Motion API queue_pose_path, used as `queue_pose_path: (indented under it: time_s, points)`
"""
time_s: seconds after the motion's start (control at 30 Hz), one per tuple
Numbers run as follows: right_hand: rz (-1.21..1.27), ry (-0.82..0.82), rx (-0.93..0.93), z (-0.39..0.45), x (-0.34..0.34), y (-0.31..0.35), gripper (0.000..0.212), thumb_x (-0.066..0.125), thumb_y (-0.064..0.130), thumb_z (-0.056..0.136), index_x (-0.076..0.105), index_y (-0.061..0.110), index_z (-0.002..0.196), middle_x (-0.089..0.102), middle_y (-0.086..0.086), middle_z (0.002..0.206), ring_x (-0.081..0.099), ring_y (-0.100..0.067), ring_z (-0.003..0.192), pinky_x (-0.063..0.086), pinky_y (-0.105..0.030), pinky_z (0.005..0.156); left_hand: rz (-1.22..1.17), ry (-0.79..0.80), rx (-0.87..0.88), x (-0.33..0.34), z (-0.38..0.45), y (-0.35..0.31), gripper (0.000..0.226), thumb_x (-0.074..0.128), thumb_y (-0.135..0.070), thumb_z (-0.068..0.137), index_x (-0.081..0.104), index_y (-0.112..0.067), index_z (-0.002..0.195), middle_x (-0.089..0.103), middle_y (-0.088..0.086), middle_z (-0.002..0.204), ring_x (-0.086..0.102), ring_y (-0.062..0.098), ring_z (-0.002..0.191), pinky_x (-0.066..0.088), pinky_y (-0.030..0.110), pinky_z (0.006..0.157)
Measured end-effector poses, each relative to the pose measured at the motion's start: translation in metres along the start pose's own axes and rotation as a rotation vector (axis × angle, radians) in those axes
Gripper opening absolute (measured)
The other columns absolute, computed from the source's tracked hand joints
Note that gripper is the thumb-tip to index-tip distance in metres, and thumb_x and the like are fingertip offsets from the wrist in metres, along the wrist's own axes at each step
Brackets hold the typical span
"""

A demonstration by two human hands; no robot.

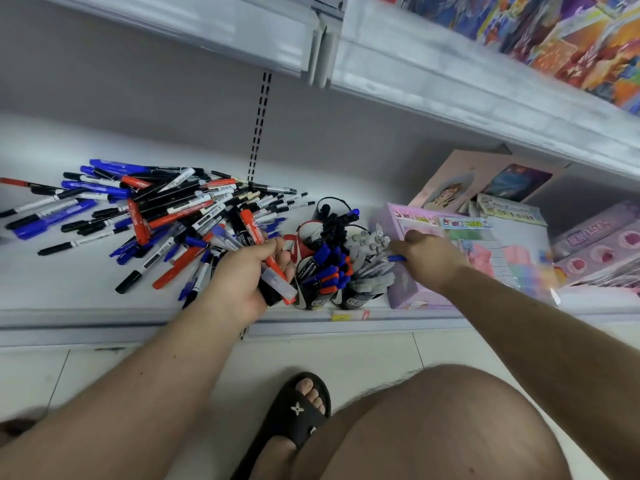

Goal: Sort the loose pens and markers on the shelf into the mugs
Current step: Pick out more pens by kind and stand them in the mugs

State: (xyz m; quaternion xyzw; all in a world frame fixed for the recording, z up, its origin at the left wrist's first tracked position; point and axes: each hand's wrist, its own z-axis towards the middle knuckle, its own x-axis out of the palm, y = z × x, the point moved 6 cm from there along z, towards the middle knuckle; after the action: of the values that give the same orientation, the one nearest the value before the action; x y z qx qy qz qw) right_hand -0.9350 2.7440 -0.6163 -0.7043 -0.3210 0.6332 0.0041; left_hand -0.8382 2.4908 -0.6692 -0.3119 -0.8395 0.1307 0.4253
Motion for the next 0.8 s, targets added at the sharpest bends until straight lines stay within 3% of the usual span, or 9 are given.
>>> queue_pose_path:
  time_s: [0.17,0.33,0.53,0.63,0.73,0.8]
  points:
    - [0.078,0.034,0.013,0.021,0.028,0.016,0.025,0.055,0.006,0.092,0.064,0.015,0.113,0.056,-0.007,0.096,0.063,-0.029,0.088,0.048,-0.031,0.066,0.014,-0.017,0.017,-0.006,0.001,-0.001,0.02,0.054,-0.011,0.099,0.064,-0.01,0.081,0.066,-0.001,0.061,0.063,0.01,0.055,0.052,0.032,0.075]
    - [0.131,0.11,0.021,0.037,0.055,0.038,0.026,0.053,0.014,0.095,0.065,0.018,0.117,0.06,-0.009,0.104,0.063,-0.03,0.097,0.052,-0.035,0.082,0.041,-0.031,0.037,-0.016,0.001,-0.005,0.024,0.055,-0.008,0.098,0.068,-0.013,0.077,0.074,-0.001,0.074,0.069,0.011,0.069,0.056,0.037,0.077]
    - [0.198,0.163,0.108,0.05,0.064,0.036,0.024,0.055,0.021,0.095,0.068,0.024,0.115,0.067,-0.002,0.097,0.065,-0.024,0.092,0.054,-0.034,0.084,0.087,0.042,0.05,-0.022,-0.006,-0.009,0.015,0.054,-0.007,0.097,0.067,-0.014,0.1,0.076,-0.001,0.087,0.073,0.013,0.073,0.057,0.038,0.081]
    - [0.256,0.113,0.116,0.049,0.032,0.031,0.024,0.053,0.039,0.098,0.068,0.022,0.104,0.062,-0.002,0.089,0.063,-0.025,0.089,0.054,-0.034,0.079,0.082,0.137,0.064,-0.021,-0.017,-0.016,0.021,0.052,-0.004,0.096,0.066,-0.011,0.109,0.075,0.003,0.094,0.073,0.018,0.08,0.057,0.038,0.081]
    - [0.486,-0.055,0.182,0.04,-0.036,0.036,0.026,0.056,0.034,0.096,0.063,0.016,0.079,0.062,-0.004,0.074,0.06,-0.027,0.073,0.049,-0.03,0.065,0.082,0.26,0.064,-0.013,-0.031,-0.023,0.027,0.05,-0.001,0.096,0.067,-0.009,0.115,0.074,0.007,0.099,0.073,0.022,0.083,0.06,0.039,0.08]
    - [0.737,-0.146,0.187,0.029,-0.087,0.05,0.026,0.061,0.029,0.093,0.067,0.009,0.077,0.065,-0.01,0.07,0.058,-0.029,0.065,0.047,-0.032,0.063,0.122,0.336,0.058,-0.008,-0.042,-0.025,0.029,0.049,0.0,0.095,0.068,-0.01,0.114,0.073,0.007,0.094,0.071,0.021,0.077,0.06,0.041,0.082]
